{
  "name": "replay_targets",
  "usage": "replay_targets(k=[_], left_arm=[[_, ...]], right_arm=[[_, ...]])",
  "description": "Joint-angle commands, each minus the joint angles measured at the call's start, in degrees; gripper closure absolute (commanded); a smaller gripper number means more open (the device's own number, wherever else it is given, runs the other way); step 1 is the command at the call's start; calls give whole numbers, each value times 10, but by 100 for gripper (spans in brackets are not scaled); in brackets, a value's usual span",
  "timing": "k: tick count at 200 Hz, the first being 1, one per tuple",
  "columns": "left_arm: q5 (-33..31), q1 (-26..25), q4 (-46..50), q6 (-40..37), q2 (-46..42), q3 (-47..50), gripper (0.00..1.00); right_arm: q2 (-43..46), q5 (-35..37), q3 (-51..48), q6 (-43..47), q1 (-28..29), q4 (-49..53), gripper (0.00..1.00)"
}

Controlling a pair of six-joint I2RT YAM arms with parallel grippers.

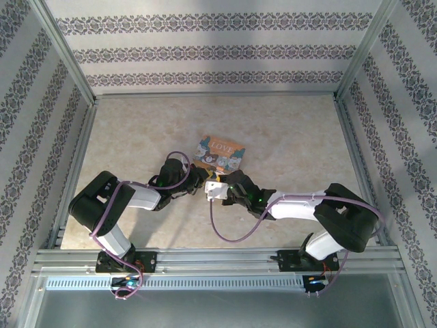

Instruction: Unlock a padlock with a key

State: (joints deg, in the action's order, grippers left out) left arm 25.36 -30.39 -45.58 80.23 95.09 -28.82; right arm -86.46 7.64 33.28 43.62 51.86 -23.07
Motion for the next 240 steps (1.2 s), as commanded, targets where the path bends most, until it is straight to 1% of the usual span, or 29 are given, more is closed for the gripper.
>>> replay_targets(k=[1,88,176,240], left_arm=[[-4,-8,-16,3,-18,3,96],[-4,-9,-19,5,-14,1,96],[-5,-12,-19,5,-13,0,96],[-5,-12,-27,9,-9,0,96]], right_arm=[[-10,5,17,-13,-2,-14,71],[-31,16,18,-22,1,-30,76],[-51,34,21,-39,5,-59,77],[-60,52,16,-56,11,-91,83]])
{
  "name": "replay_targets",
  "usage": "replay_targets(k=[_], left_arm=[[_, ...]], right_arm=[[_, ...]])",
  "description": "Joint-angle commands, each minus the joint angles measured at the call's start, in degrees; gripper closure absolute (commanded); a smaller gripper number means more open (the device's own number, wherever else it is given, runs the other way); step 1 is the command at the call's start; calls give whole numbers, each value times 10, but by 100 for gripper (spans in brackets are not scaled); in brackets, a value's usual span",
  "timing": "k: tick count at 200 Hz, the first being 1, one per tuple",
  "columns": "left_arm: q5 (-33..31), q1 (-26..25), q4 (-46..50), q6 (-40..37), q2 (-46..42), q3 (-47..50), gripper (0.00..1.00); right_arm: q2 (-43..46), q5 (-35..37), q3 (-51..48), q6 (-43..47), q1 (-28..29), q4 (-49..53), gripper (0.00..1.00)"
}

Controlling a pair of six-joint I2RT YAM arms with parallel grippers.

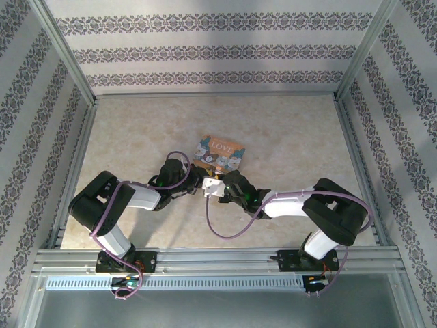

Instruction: Unlock a padlock with a key

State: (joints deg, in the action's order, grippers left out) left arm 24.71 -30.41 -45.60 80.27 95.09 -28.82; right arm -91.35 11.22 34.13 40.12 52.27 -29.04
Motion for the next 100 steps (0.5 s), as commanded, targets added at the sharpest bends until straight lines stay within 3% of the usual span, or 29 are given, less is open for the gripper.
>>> replay_targets(k=[1,72,100], left_arm=[[2,-12,-26,8,-9,1,96],[0,-14,-29,9,-5,0,96],[0,-15,-29,9,-4,0,96]], right_arm=[[-11,17,7,-21,8,-32,83],[-17,56,-5,-47,17,-73,100],[-17,71,-13,-66,18,-99,100]])
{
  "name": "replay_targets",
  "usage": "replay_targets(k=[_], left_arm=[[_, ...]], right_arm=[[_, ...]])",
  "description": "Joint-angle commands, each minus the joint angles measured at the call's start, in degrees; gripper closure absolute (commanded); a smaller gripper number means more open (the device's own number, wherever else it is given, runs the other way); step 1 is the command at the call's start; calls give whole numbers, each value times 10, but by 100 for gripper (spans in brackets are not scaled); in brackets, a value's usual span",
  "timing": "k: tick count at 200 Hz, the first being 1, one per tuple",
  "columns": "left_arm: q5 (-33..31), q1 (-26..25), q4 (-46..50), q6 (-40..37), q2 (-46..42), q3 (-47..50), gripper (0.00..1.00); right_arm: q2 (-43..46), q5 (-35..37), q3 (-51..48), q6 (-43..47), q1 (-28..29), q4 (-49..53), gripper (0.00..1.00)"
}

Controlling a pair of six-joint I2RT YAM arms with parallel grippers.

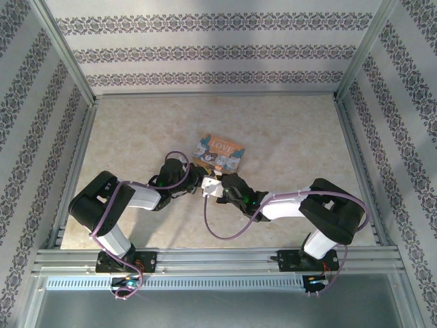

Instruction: Unlock a padlock with a key

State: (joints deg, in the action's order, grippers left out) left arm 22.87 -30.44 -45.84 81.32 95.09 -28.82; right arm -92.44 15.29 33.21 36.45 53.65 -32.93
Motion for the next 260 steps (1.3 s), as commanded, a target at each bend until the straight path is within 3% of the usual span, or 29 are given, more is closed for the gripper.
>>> replay_targets(k=[1,53,165,260], left_arm=[[18,-15,-27,-2,-4,0,96],[16,-16,-32,0,-2,2,96],[11,-18,-33,-1,0,6,96],[8,-20,-37,0,1,9,96]], right_arm=[[-6,31,-3,-30,5,-61,100],[-17,53,-3,-82,12,-95,100],[-25,32,16,-302,17,-146,100],[-34,34,8,-318,21,-157,100]])
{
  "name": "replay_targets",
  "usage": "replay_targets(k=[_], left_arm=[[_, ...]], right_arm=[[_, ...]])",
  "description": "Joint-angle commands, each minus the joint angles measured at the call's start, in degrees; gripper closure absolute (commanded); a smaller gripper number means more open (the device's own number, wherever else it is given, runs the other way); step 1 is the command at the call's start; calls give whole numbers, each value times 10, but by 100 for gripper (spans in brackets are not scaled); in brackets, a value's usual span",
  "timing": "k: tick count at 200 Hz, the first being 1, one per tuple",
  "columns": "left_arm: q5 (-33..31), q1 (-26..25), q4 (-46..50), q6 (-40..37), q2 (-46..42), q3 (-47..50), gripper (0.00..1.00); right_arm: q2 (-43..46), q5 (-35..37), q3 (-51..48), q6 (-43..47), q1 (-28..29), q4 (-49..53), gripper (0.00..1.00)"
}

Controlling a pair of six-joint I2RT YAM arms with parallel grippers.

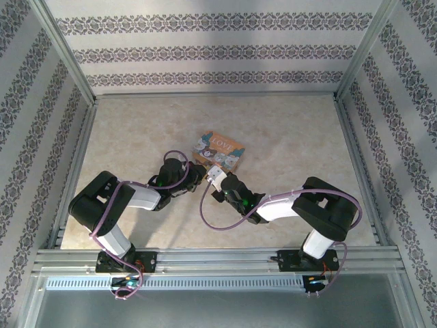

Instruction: Unlock a padlock with a key

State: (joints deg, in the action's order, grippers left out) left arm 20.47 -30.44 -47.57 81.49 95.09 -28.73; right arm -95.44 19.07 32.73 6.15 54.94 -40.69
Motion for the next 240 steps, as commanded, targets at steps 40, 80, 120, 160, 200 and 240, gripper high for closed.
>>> replay_targets(k=[40,80,120,160,200,240], left_arm=[[32,-20,-19,-3,2,8,96],[30,-20,-7,-16,1,9,96],[28,-20,30,-47,-11,6,96],[21,-22,98,-86,-33,-8,96],[7,-26,167,-128,-54,-25,96],[-10,-32,247,-175,-78,-48,96]], right_arm=[[-2,-5,13,-15,8,-78,100],[20,1,-2,-16,8,-76,76],[96,26,-33,-24,7,-37,64],[219,0,-26,-41,-30,92,58],[298,-136,8,-163,-129,240,55],[300,-281,49,-297,-224,339,44]])
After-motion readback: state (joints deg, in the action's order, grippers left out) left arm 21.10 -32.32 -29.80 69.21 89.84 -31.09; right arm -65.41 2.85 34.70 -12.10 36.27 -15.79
